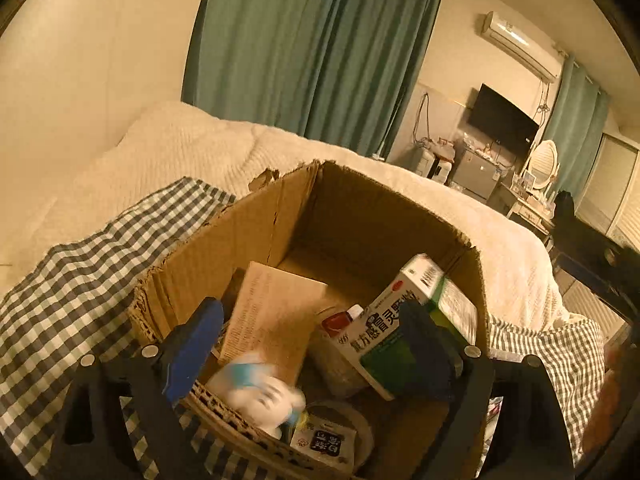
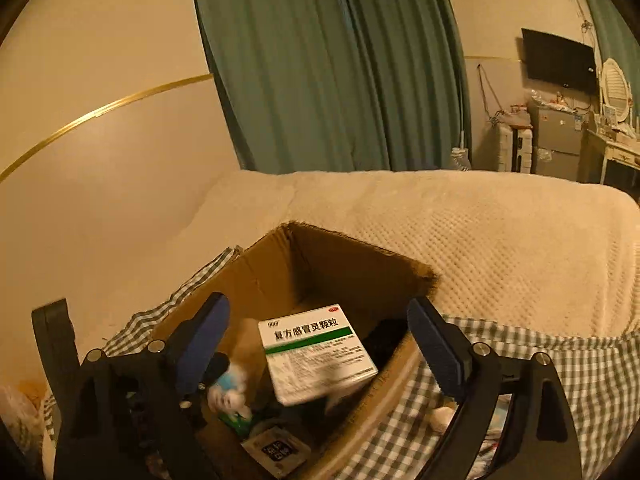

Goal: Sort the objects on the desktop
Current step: 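Carry the green box and plush toy into the cardboard box and open both tools, then grasp the black ring with the right tool while the left tool grasps the white tube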

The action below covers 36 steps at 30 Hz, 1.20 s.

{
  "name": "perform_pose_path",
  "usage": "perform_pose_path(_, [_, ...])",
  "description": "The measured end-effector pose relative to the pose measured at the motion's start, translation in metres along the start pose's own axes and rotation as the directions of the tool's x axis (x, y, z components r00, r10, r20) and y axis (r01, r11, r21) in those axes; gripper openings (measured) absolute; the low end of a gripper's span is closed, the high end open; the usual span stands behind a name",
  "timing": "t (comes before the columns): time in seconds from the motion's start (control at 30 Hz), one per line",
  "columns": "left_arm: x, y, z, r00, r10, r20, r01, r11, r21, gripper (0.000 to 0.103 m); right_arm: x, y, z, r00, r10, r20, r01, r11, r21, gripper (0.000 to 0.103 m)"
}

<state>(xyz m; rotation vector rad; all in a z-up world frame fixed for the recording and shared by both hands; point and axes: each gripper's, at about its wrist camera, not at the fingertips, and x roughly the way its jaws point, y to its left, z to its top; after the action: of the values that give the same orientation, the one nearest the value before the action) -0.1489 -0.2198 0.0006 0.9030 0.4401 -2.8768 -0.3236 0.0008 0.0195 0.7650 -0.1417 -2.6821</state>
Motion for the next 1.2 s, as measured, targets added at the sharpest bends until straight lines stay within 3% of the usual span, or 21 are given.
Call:
perform_pose_path(0.17, [-0.019, -0.022, -0.002, 0.999, -0.008, 0.034, 0.006, 0.998, 0.057, 0.092, -0.044, -0.019, -0.018, 0.995, -0.103, -0.005, 0.102, 0.994, -0.039, 0.091])
perform_pose_path(0.4, [-0.061, -0.086, -0.018, 0.983, -0.175, 0.056, 0.164, 0.972, 0.166, 0.099, -0.111, -0.07, -0.06, 0.965, -0.258, -0.052, 0.256, 0.966, -0.044, 0.091])
perform_pose_path(0.57, [-0.066, -0.138, -0.044, 0.952, -0.301, -0.047, 0.305, 0.932, 0.198, 0.099, -0.137, -0.118, -0.091, 0.94, -0.326, -0.101, 0.328, 0.945, -0.006, 0.091])
perform_pose_path(0.67, [-0.051, -0.157, -0.067, 0.935, -0.332, -0.124, 0.352, 0.915, 0.199, 0.099, -0.142, -0.143, -0.108, 0.917, -0.381, -0.119, 0.383, 0.924, -0.001, 0.091])
perform_pose_path(0.73, [-0.039, -0.17, -0.085, 0.928, -0.327, -0.179, 0.363, 0.902, 0.233, 0.099, -0.144, -0.159, -0.12, 0.907, -0.401, -0.13, 0.406, 0.914, 0.014, 0.091])
perform_pose_path(0.93, [0.003, -0.19, -0.128, 0.934, -0.241, -0.265, 0.328, 0.873, 0.361, 0.099, -0.124, -0.192, -0.155, 0.901, -0.383, -0.203, 0.401, 0.914, 0.06, 0.091])
perform_pose_path(1.1, [0.039, -0.189, -0.138, 0.894, -0.221, -0.39, 0.355, 0.881, 0.313, 0.099, -0.102, -0.197, -0.158, 0.905, -0.362, -0.225, 0.377, 0.926, 0.028, 0.091])
perform_pose_path(1.2, [0.05, -0.192, -0.143, 0.88, -0.21, -0.425, 0.362, 0.877, 0.315, 0.098, -0.089, -0.2, -0.155, 0.908, -0.351, -0.23, 0.365, 0.931, 0.021, 0.091])
